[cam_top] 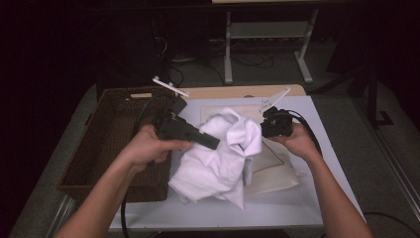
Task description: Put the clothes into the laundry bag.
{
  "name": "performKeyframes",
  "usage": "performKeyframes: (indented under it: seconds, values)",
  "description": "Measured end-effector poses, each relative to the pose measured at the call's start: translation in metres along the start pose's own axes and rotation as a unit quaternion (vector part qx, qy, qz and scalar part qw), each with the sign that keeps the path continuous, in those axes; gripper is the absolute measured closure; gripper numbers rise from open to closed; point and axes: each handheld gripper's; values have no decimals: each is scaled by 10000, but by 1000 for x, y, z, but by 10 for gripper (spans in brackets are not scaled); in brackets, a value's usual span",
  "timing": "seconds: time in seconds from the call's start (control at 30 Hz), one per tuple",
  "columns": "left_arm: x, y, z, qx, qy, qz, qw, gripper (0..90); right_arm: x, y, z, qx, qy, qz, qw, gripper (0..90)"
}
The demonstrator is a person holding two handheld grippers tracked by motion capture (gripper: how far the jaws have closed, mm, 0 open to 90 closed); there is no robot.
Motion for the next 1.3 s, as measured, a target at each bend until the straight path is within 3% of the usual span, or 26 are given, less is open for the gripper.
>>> performKeyframes:
  seconds: [0.1,0.37,0.47,0.6,0.7,0.8,0.9,1.0,1.1,1.2,1.3]
  values:
    - [22,13,-6,-99,233,-15,9997,800,-2,2,1,2,-14,7,10000,858]
    - [74,45,-20,-412,546,-210,9974,800,-3,8,5,-79,-56,8,10000,860]
    - [88,58,-24,-563,651,-19,9963,801,-2,9,5,-98,-60,33,9999,864]
    - [107,82,-37,-894,867,294,9918,798,-3,16,8,-192,-84,63,9998,867]
    - [115,98,-46,-1159,726,391,9898,795,-1,22,10,-318,-14,75,9995,868]
    - [118,104,-51,-1345,501,404,9888,788,2,25,10,-351,54,79,9993,869]
    - [118,99,-50,-1268,484,493,9895,753,4,24,7,-288,42,124,9995,868]
    - [112,88,-45,-1171,453,482,9909,609,4,24,7,-272,42,122,9995,868]
    - [106,78,-39,-950,530,723,9914,567,3,25,7,-270,55,117,9996,868]
    - [106,77,-33,-864,629,893,9903,577,4,26,9,-314,52,101,9994,868]
    - [108,79,-32,-645,482,1177,9898,733,5,27,9,-328,83,76,9994,868]
Point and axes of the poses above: each handheld gripper's, and its own axes: x roughly forward along the jaws, z roughly out of its top, y roughly to its left, and after that the axes turned 1 degree about -z, right-handed
